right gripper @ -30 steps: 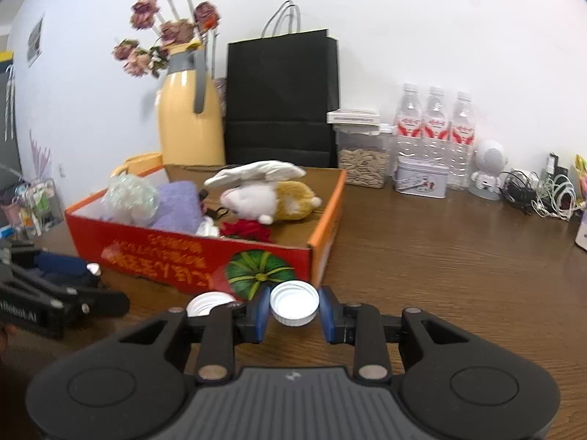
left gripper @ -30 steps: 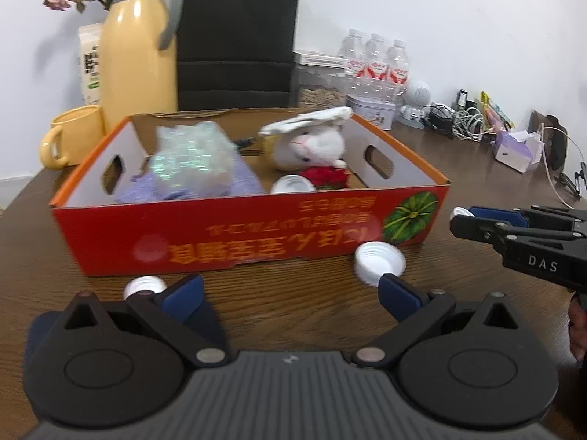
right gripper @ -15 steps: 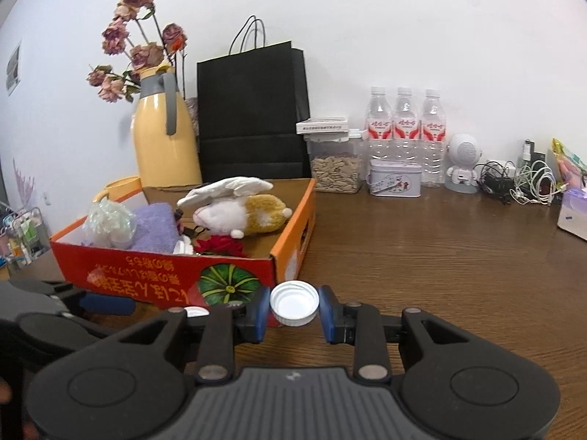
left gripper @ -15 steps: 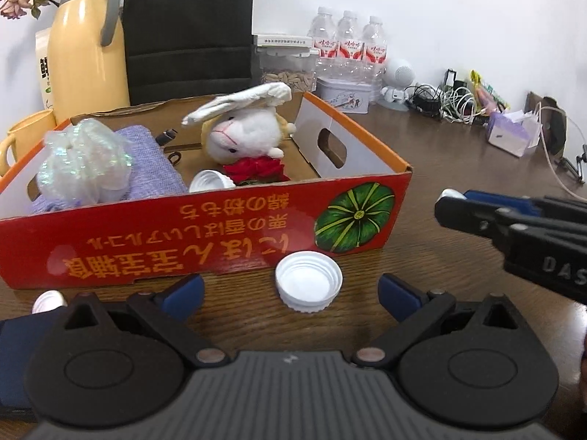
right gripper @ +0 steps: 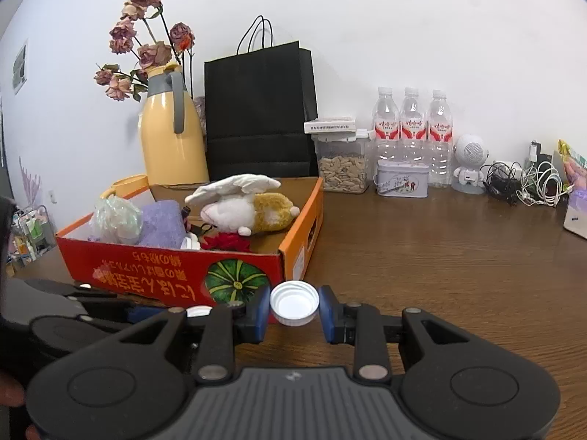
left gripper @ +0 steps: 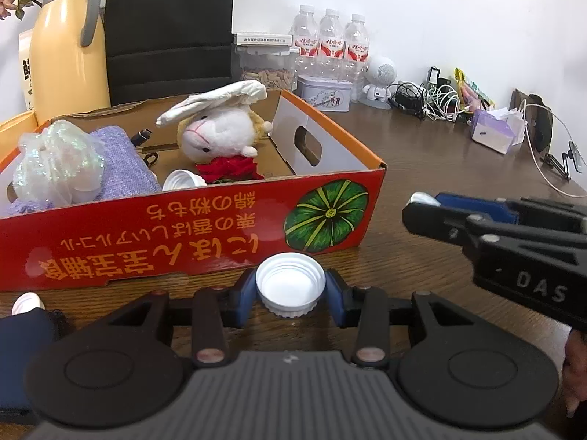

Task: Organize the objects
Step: 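Carry both white caps over the cardboard box with both tools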

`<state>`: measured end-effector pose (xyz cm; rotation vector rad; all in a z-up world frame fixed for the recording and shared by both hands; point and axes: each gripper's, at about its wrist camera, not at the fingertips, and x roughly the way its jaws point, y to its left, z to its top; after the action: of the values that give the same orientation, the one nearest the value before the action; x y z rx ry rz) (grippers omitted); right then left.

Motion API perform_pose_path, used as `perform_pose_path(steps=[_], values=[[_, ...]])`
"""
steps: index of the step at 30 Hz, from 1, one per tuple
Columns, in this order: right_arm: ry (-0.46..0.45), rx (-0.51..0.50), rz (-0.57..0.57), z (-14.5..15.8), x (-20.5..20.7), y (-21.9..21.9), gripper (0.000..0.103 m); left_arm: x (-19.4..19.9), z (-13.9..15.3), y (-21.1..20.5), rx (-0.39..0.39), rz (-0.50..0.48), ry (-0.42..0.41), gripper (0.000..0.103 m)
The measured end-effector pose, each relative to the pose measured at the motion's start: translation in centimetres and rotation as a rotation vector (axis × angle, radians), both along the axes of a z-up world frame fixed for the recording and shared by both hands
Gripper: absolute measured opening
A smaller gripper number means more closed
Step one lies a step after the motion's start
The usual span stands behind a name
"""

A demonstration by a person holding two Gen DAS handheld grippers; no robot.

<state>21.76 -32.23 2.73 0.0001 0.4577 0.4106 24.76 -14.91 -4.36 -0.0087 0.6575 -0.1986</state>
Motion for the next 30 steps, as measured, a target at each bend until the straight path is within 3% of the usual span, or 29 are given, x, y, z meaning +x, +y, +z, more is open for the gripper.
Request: perform_pose_path(steps=[15,22,30], values=[[-0.008,-0.047,-0.011,-0.1,-0.3,1.0,0.027,-3.6,3.1,4.1,-0.020,0.020,-0.065,0.040],[-0.062,-0.010,0.032,1.9,-1.8,2.5,0.027,-5.1,5.5,6.2,-0.044,0.036,-0.134,0.040],[-0.115,0.002,0.087,4.9,-0.8,5.8,0.027,-3.7,8.1,8.4,-0.047,0.077,-0.234,0.040]])
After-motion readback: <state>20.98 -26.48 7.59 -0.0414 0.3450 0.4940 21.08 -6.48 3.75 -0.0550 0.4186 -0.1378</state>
